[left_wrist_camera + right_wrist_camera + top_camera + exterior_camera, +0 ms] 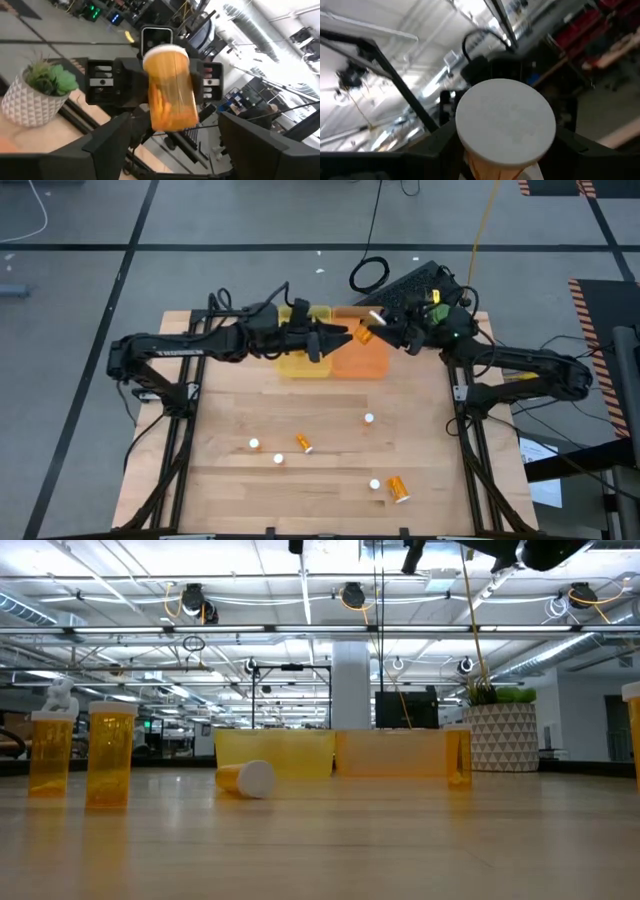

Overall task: Pick and place medicine bottles into bin by pill shape (circle, oval)
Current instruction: Put the large orange capsule bottle into the yellow bin

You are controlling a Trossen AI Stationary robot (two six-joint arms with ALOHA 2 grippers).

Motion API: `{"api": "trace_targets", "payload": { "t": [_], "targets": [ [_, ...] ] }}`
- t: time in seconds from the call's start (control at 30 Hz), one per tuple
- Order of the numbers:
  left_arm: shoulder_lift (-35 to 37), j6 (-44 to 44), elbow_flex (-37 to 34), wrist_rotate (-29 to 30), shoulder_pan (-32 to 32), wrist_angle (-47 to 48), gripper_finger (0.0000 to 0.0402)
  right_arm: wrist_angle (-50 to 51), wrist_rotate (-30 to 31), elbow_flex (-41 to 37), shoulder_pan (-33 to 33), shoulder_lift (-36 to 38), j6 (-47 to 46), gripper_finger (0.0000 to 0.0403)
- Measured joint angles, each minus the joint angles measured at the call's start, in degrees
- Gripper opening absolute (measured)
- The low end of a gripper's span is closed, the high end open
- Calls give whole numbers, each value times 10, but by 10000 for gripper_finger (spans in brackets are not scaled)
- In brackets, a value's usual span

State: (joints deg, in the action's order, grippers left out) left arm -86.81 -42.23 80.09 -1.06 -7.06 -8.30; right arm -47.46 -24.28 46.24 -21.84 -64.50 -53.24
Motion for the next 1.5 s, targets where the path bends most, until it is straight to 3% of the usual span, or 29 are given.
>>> {"api": "trace_targets", "payload": {
  "t": [0.23, 0.53, 0.7, 1.07, 1.2, 1.5],
  "targets": [
    [-44, -2, 0, 5, 19, 19, 315, 115, -74, 0, 0, 12, 34, 196],
    [-100, 12, 0, -14, 42, -15, 331, 148, -99, 0, 1, 11, 44, 196],
    [-99, 32, 0, 12, 42, -26, 293, 173, -123, 0, 1, 12, 47, 196],
    [-100, 33, 0, -8, 38, -25, 187, 174, -120, 0, 1, 11, 59, 197],
    [-100, 35, 0, -8, 38, -40, 178, 163, -121, 0, 1, 16, 44, 227],
    [-100, 48, 0, 33, 38, -86, 211, 156, -115, 1, 6, 31, 29, 337]
  ]
}}
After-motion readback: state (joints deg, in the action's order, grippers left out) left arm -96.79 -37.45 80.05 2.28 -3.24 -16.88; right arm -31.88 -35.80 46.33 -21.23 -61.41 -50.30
